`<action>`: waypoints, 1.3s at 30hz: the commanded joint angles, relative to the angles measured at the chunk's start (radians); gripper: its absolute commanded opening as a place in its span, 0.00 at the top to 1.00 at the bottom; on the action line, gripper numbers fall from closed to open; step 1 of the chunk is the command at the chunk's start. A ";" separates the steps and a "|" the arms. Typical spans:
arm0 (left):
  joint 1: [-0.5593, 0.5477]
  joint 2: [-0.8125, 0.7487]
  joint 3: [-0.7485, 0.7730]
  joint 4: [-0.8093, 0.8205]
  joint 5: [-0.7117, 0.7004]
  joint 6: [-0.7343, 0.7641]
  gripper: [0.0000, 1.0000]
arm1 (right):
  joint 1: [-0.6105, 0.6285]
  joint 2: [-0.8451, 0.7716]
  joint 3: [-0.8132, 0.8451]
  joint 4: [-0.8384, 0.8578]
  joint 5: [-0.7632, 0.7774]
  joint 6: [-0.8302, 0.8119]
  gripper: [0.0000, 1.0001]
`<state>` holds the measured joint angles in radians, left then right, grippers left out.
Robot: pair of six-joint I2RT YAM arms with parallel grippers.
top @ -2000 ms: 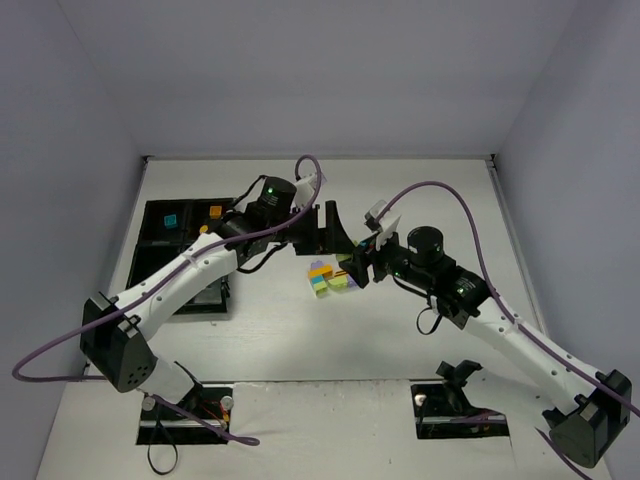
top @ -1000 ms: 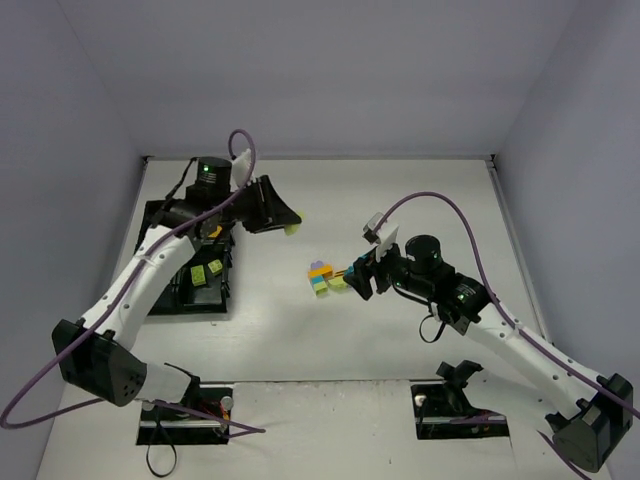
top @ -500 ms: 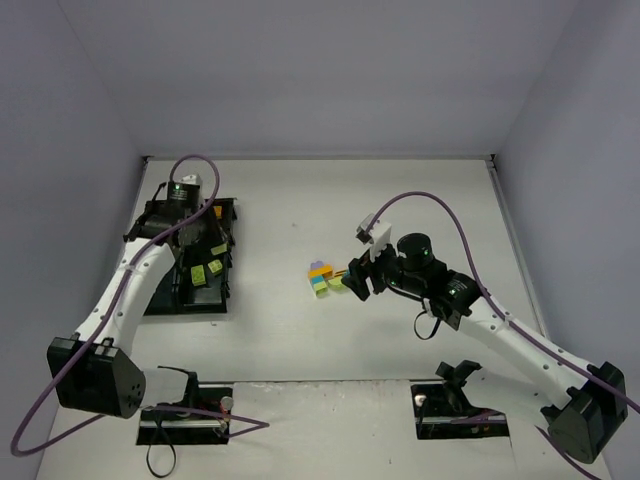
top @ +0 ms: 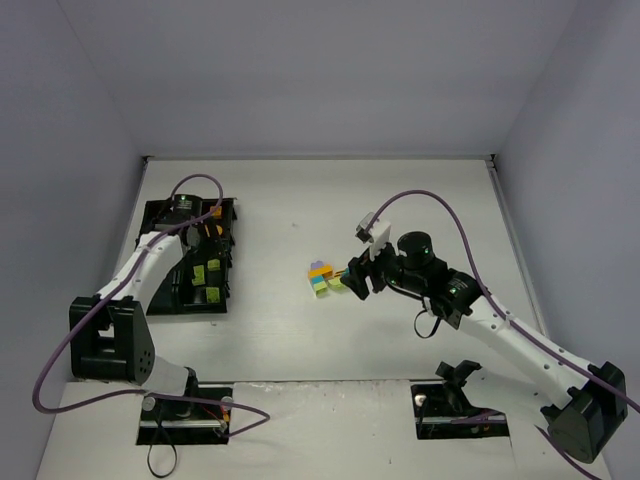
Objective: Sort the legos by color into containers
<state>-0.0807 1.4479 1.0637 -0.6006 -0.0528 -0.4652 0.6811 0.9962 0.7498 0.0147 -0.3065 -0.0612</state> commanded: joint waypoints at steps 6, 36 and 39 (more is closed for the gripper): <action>0.010 -0.102 0.058 -0.004 0.172 -0.013 0.26 | 0.006 0.015 0.094 0.059 -0.060 -0.025 0.99; -0.539 -0.127 0.193 0.335 0.740 -0.409 0.26 | 0.069 0.078 0.209 0.074 -0.102 -0.066 0.98; -0.562 -0.100 0.199 0.334 0.763 -0.408 0.30 | 0.072 0.078 0.209 0.076 -0.098 -0.065 0.98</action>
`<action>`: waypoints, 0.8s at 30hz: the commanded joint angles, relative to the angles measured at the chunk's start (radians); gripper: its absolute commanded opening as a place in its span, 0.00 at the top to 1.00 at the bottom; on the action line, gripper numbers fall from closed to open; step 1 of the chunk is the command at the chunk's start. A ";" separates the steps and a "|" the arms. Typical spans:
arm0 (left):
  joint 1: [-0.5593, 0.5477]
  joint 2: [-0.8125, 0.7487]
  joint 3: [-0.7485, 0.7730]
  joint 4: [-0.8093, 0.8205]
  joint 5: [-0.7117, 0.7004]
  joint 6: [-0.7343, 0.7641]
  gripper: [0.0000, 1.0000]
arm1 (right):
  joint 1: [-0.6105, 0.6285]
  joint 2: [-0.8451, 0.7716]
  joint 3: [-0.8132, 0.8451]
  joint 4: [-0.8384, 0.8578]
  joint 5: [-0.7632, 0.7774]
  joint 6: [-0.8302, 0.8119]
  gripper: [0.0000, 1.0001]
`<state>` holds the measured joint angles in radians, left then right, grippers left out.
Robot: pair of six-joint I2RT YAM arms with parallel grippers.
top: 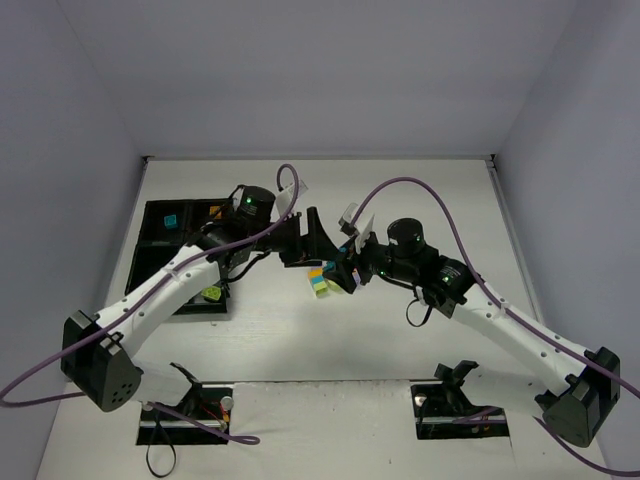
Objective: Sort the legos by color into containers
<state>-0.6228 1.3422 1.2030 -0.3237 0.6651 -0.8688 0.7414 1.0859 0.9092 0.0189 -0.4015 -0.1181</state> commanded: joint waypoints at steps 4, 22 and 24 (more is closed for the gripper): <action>-0.052 0.032 0.076 0.040 0.031 0.005 0.36 | 0.012 -0.014 0.048 0.076 0.003 -0.008 0.98; 0.012 0.060 0.121 -0.087 -0.102 0.143 0.91 | 0.012 -0.015 0.014 0.070 0.144 0.017 0.00; 0.060 0.055 0.136 -0.159 -0.146 0.197 0.91 | 0.012 -0.026 0.008 0.064 0.188 0.018 0.00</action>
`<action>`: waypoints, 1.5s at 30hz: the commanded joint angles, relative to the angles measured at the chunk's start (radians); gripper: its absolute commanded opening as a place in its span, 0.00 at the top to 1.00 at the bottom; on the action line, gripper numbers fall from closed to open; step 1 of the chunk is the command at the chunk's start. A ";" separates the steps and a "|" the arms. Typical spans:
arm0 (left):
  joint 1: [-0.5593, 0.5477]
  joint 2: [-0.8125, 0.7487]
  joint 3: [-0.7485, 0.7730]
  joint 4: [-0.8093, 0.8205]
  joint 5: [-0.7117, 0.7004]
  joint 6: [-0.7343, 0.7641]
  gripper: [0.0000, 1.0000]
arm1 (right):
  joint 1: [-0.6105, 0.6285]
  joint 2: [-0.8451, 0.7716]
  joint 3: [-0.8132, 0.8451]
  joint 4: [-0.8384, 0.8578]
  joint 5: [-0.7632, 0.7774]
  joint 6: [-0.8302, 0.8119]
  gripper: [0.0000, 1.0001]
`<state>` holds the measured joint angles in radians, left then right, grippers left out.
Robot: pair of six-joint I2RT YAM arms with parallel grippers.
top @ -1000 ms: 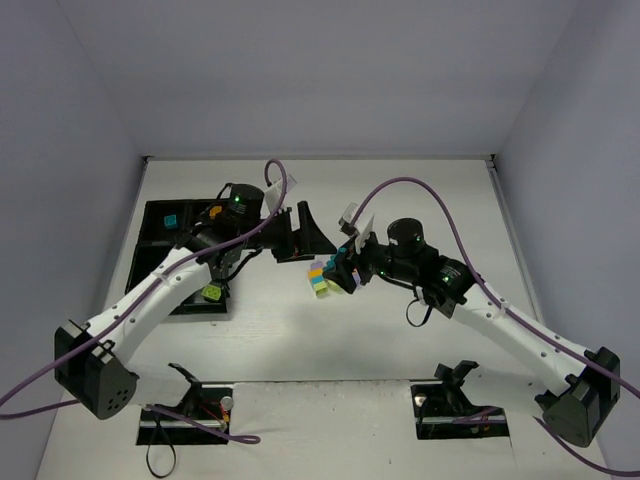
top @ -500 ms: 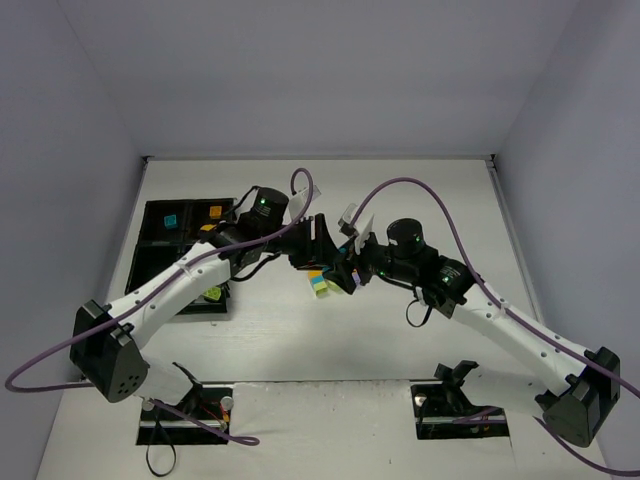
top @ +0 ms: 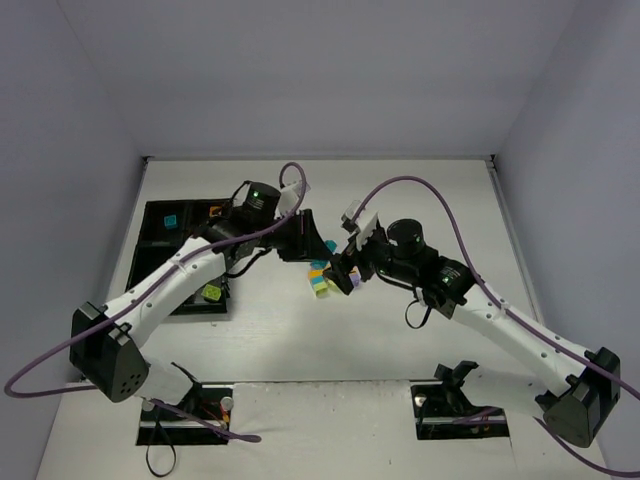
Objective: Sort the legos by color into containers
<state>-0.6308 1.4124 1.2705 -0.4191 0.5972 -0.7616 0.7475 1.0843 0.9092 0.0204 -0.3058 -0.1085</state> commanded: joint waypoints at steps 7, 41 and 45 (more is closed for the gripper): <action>0.406 -0.015 0.162 -0.270 -0.350 0.280 0.91 | 0.003 -0.040 -0.024 0.056 0.166 0.035 0.00; 0.797 0.376 0.440 -0.248 -0.600 0.363 0.28 | 0.012 0.307 0.042 0.021 0.298 0.343 0.07; 0.728 0.211 0.360 -0.268 -0.571 0.321 0.28 | 0.027 0.406 0.095 0.019 0.303 0.383 0.32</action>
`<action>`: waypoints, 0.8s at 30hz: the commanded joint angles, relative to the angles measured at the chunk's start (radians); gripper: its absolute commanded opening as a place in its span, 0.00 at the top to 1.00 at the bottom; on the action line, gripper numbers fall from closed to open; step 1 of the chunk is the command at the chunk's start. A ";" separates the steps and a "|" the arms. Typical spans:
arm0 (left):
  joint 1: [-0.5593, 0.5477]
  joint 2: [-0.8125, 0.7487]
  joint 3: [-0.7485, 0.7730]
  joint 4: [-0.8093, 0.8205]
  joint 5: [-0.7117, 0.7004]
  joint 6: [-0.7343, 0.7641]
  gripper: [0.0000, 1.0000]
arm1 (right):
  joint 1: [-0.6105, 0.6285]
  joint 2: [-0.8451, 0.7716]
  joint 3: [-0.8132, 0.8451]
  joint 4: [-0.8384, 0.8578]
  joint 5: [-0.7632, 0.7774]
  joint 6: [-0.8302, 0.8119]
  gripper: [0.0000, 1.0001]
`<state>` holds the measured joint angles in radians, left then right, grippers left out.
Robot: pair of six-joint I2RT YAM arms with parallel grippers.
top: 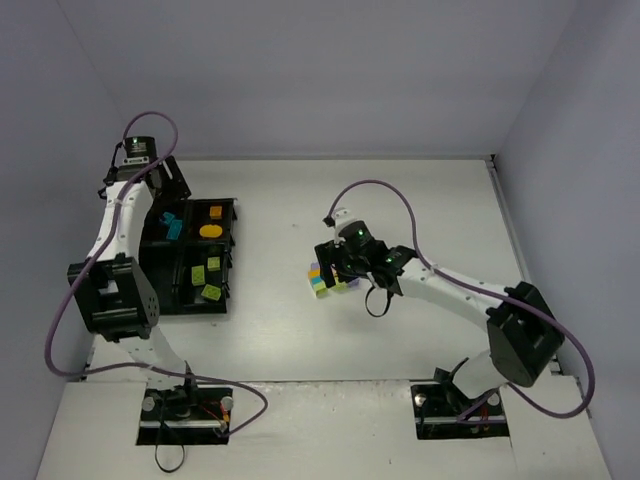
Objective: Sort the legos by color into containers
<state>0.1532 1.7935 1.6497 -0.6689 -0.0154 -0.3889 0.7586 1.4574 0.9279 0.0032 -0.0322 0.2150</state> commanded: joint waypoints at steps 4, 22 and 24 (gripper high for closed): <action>-0.139 -0.314 -0.119 -0.023 0.100 -0.082 0.28 | 0.047 0.124 0.111 0.037 0.069 0.118 0.46; -0.199 -0.649 -0.272 -0.150 0.227 -0.088 0.28 | 0.110 0.380 0.221 0.011 0.169 0.280 0.43; -0.199 -0.654 -0.281 -0.153 0.230 -0.085 0.28 | 0.111 0.394 0.221 0.009 0.183 0.288 0.45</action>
<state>-0.0498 1.1564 1.3659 -0.8204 0.1944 -0.4759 0.8650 1.8542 1.1049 0.0032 0.0826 0.4644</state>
